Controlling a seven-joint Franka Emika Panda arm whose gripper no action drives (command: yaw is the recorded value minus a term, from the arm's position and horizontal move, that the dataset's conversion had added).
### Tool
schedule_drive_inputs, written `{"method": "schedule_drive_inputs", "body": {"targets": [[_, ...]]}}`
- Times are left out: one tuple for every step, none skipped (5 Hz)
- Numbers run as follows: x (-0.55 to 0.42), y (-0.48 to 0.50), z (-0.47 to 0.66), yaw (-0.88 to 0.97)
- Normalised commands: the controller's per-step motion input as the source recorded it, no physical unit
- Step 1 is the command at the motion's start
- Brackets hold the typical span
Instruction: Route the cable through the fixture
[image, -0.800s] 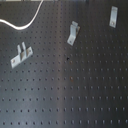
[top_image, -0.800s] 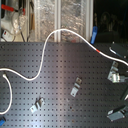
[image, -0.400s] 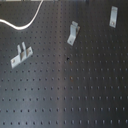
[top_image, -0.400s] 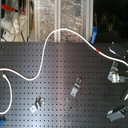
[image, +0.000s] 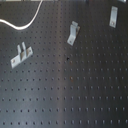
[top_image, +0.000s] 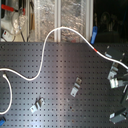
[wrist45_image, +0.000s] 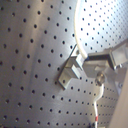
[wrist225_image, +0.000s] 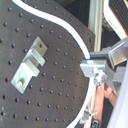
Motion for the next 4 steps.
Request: {"method": "schedule_drive_inputs", "body": {"targets": [[-0.185,0.344,0.44,-0.53],[-0.255,0.338,0.48,-0.57],[-0.365,0.230,0.45,-0.55],[-0.346,0.094,0.41,-0.61]]}}
